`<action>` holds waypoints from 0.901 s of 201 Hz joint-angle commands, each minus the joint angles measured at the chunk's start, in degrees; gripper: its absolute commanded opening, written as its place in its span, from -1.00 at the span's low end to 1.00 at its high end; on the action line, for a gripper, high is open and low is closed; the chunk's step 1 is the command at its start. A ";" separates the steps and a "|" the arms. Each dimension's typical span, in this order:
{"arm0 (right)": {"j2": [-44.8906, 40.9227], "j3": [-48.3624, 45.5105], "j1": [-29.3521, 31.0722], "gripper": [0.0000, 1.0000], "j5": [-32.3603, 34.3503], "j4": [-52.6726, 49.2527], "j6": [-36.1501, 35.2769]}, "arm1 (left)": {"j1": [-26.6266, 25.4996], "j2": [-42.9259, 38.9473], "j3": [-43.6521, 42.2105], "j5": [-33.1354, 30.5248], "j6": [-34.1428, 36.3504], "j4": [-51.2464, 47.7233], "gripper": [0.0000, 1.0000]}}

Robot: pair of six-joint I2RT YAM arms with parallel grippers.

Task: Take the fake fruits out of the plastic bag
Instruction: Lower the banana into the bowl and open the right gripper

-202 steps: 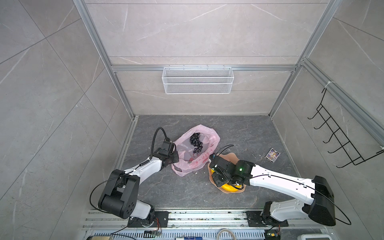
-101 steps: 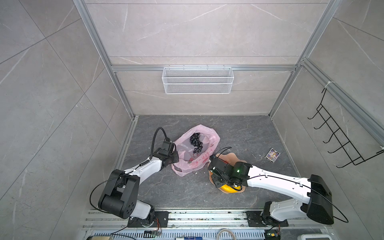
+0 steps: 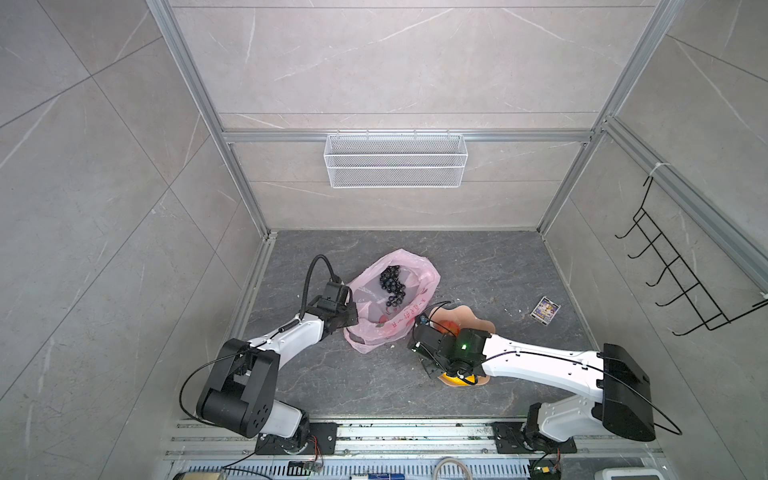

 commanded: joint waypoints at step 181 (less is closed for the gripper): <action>5.78 -0.23 6.33 -0.15 14.17 -1.55 1.96 | 0.13 0.54 0.50 0.58 1.24 1.45 -0.96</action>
